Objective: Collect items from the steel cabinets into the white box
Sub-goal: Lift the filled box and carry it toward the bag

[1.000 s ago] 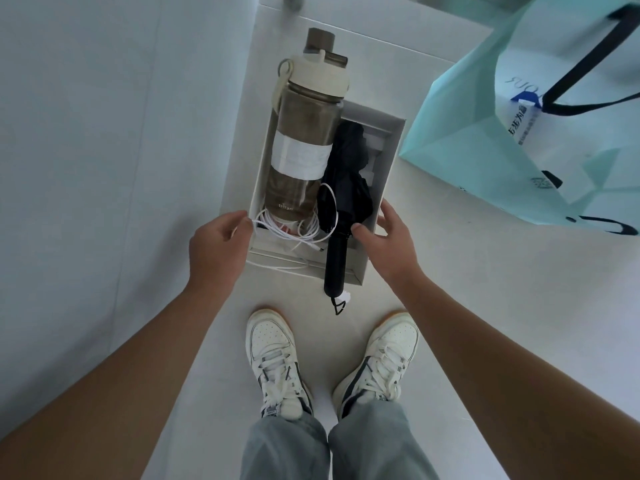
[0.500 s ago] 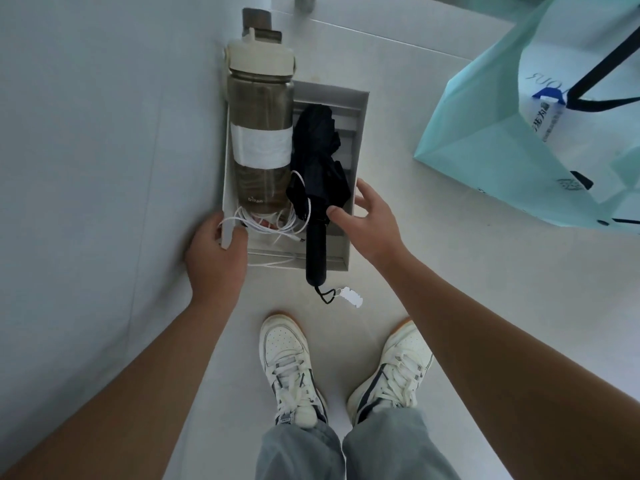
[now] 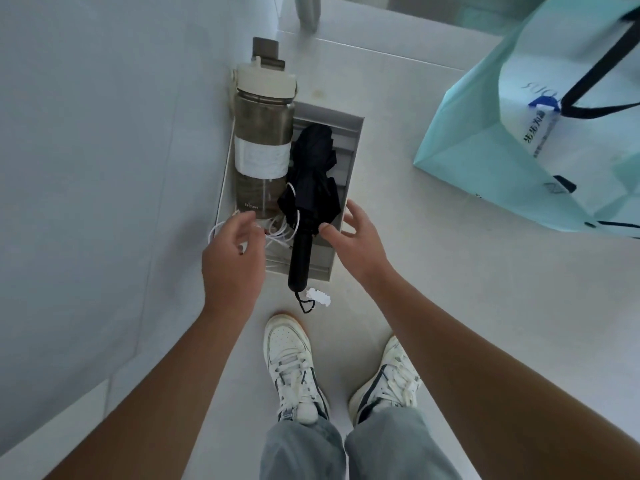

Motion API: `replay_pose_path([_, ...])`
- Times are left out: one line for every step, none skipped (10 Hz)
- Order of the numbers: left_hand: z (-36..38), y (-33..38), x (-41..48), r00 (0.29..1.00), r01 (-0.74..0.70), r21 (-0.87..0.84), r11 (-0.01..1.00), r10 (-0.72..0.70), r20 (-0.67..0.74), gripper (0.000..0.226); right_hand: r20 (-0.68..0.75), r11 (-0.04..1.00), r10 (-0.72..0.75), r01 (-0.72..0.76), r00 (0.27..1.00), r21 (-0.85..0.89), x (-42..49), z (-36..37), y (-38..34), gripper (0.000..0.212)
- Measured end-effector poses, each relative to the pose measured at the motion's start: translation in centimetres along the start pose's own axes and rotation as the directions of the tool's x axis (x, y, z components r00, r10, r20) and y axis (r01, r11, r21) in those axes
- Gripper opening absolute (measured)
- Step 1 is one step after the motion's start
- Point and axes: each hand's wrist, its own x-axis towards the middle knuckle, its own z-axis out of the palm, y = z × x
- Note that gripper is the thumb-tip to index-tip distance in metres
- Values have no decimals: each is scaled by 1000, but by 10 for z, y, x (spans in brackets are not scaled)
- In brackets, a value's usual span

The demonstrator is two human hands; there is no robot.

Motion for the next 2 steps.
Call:
replay_pose_path([-1,8,-9,999,-14,33,999,13,42,30,-4,1000,-23,23,1000,-18,-16,-1,-4,66])
replay_pose_path([-12,25,-17,995,-11,66,998,5,96,32,-12,994,-56,55,998,-97,-37,-9,-13,54])
